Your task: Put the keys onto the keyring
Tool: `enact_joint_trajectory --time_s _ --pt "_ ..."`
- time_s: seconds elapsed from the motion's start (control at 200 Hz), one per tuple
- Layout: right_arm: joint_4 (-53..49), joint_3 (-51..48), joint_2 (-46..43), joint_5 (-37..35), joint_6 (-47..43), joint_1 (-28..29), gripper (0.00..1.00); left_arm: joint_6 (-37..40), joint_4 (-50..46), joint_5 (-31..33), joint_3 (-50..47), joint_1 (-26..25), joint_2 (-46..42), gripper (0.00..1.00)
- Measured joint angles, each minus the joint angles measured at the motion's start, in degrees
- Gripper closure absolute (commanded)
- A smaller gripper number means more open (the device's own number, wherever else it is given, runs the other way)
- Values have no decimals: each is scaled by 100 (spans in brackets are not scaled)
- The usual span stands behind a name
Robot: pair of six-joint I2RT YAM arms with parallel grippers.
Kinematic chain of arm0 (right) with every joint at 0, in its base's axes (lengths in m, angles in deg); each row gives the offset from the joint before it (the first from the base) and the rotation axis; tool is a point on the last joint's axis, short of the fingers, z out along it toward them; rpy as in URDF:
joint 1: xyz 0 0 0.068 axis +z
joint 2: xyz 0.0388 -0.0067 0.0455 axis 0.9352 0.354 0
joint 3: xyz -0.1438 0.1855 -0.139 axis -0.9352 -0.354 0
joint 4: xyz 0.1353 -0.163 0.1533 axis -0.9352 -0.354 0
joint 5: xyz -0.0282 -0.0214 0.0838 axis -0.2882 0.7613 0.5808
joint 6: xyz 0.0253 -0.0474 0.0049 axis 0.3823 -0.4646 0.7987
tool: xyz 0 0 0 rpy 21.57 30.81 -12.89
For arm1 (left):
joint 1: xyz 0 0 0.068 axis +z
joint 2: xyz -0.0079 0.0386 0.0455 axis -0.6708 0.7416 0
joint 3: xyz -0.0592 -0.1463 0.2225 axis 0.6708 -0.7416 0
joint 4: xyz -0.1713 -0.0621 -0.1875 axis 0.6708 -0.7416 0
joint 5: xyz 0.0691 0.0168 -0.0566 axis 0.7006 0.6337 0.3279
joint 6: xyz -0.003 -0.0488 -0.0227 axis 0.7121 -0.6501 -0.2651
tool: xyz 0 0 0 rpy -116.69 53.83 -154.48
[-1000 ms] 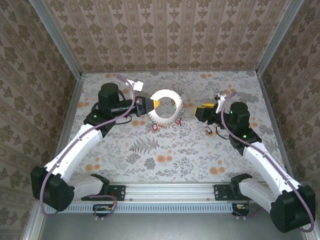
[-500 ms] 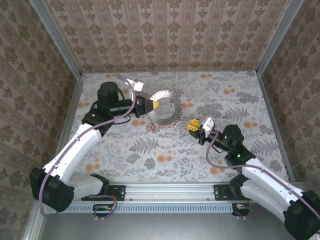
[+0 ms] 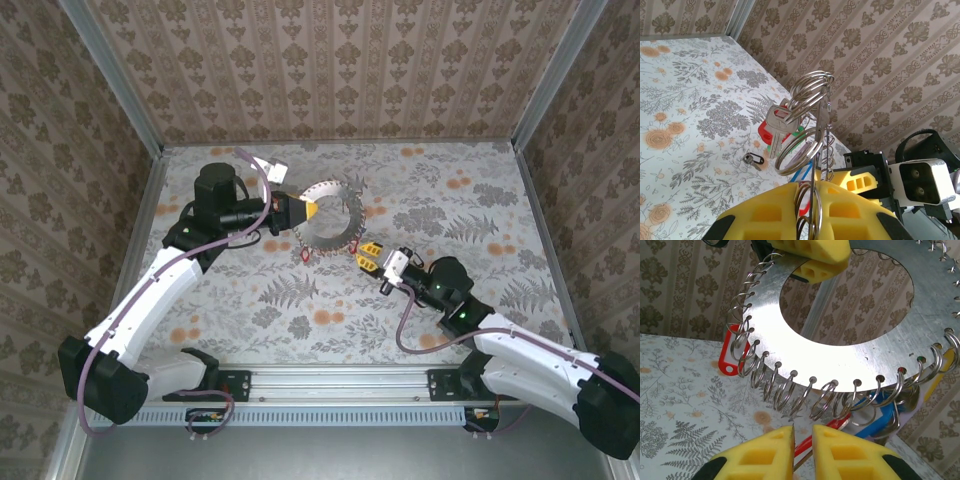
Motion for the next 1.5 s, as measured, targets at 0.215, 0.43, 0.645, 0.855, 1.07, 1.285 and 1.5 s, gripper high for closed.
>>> enact_joint_trajectory --time_s 0.215,0.43,0.645,0.855,1.07,1.285,1.5 --pt "70 4 122 -22 -81 50 81 24 -35 -11 83 4 0 100" --pt "85 48 144 -24 -105 98 81 24 -26 -74 101 4 0 100" --pt "83 179 166 -15 -144 184 81 26 -26 -109 101 4 0 100" --pt "87 291 212 7 -227 284 81 24 -26 -109 101 4 0 100" --pt "83 299 387 0 -297 317 76 24 -26 -131 101 4 0 100" --pt "101 299 529 -129 -382 343 74 24 -26 -129 101 4 0 100" --pt "210 299 553 -350 -468 365 74 24 -11 -125 101 39 -2 100"
